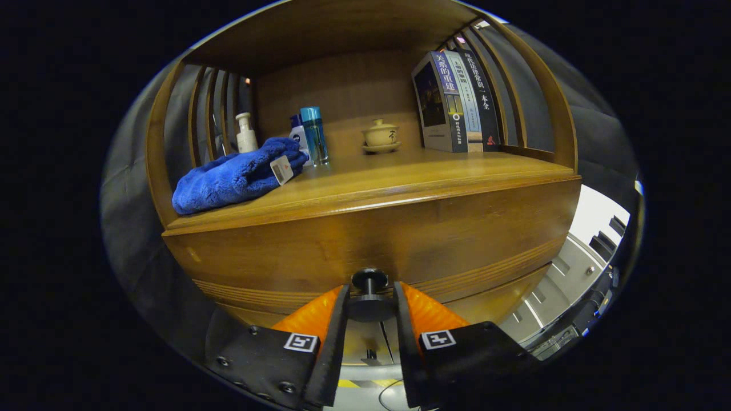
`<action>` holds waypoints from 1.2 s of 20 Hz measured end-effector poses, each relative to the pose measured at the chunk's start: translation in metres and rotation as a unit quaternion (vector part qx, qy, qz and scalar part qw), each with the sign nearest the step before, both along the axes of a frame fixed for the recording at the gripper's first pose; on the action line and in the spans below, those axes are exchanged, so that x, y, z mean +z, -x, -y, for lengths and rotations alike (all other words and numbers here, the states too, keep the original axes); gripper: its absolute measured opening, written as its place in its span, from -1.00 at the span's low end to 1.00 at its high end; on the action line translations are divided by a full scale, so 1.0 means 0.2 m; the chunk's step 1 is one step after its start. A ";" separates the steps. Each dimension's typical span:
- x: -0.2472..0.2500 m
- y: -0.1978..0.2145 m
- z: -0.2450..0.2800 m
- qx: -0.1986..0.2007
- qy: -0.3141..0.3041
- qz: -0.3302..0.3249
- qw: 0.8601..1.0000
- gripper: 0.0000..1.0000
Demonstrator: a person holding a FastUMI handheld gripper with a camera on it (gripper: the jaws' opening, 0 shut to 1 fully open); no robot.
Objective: Pull open the drawer, take out the items inside it, and place them on the countertop above the cabinet.
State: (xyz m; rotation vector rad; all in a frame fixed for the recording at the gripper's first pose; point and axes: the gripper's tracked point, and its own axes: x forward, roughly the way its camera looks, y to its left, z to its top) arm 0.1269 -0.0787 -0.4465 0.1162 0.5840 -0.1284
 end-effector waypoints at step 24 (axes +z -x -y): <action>0.17 0.17 0.08 -0.015 -0.039 0.024 0.999 0.57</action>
